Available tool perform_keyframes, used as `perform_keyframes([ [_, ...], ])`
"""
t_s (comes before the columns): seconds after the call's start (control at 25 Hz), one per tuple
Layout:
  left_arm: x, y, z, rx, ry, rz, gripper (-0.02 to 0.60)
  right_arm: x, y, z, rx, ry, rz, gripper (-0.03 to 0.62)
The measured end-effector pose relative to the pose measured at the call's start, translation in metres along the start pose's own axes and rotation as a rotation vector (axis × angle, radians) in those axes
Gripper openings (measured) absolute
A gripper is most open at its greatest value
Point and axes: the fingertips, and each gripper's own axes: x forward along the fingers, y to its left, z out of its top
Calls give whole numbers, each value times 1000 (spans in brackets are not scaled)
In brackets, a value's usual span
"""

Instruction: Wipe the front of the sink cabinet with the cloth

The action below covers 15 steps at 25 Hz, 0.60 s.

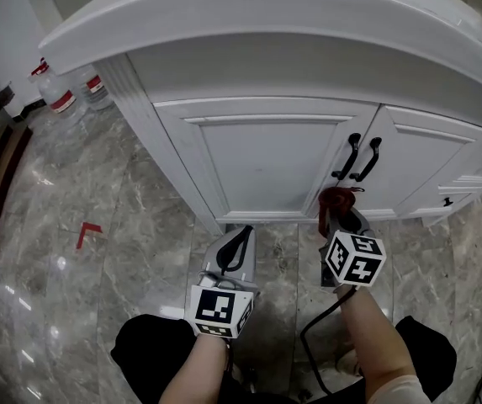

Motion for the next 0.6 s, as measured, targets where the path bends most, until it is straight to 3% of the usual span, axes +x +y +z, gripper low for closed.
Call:
perform_keyframes([
  [0.16,-14,13,-4,25,16,16,0,0,24,-20,28,9,38,81],
  [0.44,-45,66,-5,-29,8,115,0,37,135,-77,0,113,212,81],
  [0.6,-60,90,-8,-21,12,148,0,54,191,-94,-28,143,290,81],
])
